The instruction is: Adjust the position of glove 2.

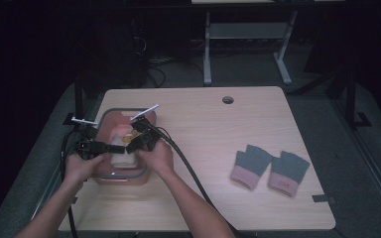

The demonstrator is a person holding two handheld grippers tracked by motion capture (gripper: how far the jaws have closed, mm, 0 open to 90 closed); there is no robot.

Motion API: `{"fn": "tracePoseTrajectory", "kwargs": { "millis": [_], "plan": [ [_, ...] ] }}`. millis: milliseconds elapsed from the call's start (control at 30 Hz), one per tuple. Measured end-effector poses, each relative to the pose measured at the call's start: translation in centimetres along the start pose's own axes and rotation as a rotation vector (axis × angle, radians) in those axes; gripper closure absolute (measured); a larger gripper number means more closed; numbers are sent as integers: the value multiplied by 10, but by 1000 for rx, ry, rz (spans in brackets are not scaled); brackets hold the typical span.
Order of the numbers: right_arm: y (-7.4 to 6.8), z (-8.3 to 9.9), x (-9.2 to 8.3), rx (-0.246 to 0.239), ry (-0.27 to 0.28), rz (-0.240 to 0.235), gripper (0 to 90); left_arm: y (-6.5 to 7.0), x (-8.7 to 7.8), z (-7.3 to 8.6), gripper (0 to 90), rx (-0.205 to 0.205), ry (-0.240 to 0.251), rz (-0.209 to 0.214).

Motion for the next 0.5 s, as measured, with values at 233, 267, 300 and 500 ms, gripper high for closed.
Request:
{"fn": "tracePoseTrajectory", "kwargs": {
  "millis": [233, 267, 300, 500],
  "plan": [
    [-1, 1, -8, -16, 3, 27, 711, -4, 2, 2, 702, -16, -23, -38],
    [-1, 0, -10, -16, 7, 26, 708, -5, 3, 2, 703, -8, -31, -53],
    [-1, 0, -11, -18, 8, 30, 707, -5, 5, 3, 705, -6, -41, -57],
    [0, -2, -20, -20, 26, 30, 707, -7, 9, 6, 697, 31, -124, -120]
  ]
}}
Point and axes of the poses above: each handheld gripper's, and its own axes: x roughly forward along the jaws, z roughly out of its underside, y roughly to its right, the point moved 8 cm from there along x, roughly forward along the jaws, and after that the axes turned 8 degrees about x, right-handed, at the moved point
